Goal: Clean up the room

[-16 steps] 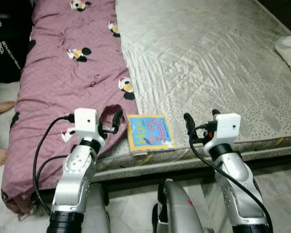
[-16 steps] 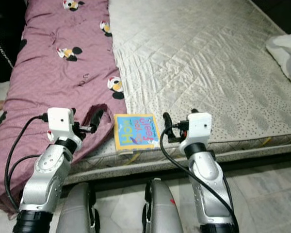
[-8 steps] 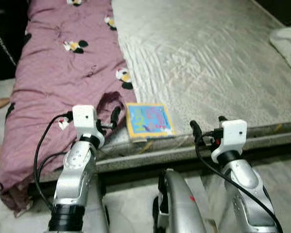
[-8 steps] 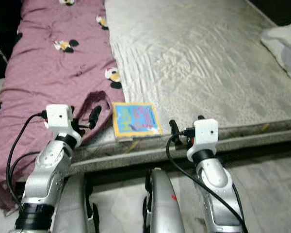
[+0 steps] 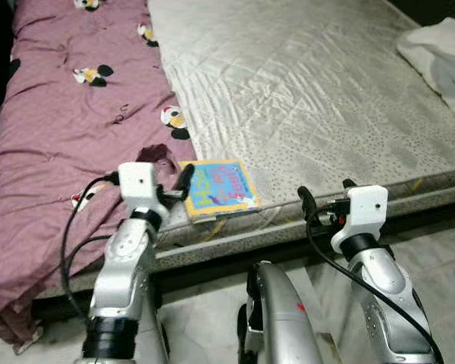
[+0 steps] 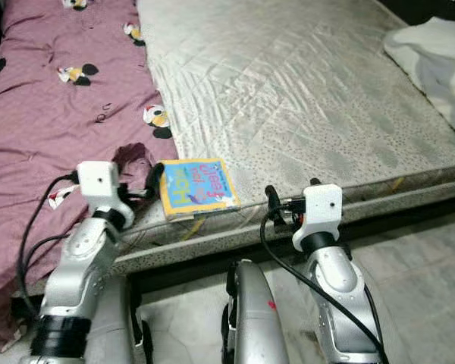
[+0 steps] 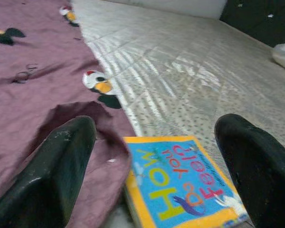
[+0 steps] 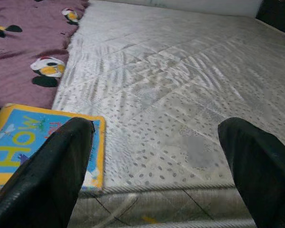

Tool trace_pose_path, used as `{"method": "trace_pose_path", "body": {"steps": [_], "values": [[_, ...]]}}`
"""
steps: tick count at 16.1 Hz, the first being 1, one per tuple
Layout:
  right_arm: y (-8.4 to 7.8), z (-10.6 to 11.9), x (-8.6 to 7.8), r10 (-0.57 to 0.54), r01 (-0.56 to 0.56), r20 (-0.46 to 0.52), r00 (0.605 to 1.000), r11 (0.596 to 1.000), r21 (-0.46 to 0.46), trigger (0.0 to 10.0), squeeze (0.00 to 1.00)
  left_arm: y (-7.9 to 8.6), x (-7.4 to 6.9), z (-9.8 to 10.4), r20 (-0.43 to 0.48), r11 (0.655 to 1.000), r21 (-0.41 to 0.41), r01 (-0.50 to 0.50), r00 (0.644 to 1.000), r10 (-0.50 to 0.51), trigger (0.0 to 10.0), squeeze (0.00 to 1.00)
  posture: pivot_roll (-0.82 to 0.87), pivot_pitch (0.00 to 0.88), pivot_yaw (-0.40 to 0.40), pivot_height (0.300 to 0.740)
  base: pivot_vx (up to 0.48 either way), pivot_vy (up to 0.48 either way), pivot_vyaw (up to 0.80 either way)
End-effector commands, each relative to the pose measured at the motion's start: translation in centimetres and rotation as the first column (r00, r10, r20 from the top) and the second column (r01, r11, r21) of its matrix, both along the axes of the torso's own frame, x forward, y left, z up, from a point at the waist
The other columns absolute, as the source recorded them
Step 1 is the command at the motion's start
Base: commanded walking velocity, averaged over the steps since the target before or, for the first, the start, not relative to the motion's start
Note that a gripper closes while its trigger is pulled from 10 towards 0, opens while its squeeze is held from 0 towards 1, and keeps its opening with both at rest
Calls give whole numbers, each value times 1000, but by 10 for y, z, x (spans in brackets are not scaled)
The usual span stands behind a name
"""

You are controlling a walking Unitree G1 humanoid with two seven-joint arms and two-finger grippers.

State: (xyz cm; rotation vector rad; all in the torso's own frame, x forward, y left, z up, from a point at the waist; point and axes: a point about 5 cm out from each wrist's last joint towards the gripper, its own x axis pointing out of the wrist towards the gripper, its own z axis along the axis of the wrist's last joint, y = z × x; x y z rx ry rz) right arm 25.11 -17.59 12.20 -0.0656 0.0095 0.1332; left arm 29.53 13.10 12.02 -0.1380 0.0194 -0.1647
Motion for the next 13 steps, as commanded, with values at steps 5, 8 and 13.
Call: {"method": "trace_pose_path", "body": {"steps": [5, 8, 13], "values": [[-1, 5, -3, -5, 5, 9, 1000, 1000, 14, 10000, 0, -2, 8, -26, -166, 998, -58, -18, 986, 8, 10000, 0, -102, 167, -68, 561, 0, 0, 0], [-2, 5, -6, -13, 13, 4, 1000, 1000, 2, 10000, 0, -8, 15, -28, -189, 996, -91, 7, 982, -24, 10000, 0, -110, 175, -68, 536, 0, 0, 0], [-2, 6, -9, -23, 23, 1, 1000, 1000, -2, 10000, 0, -32, 30, -32, -234, 985, -119, 126, 960, -151, 10000, 0, -127, 188, -66, 536, 0, 0, 0]]}}
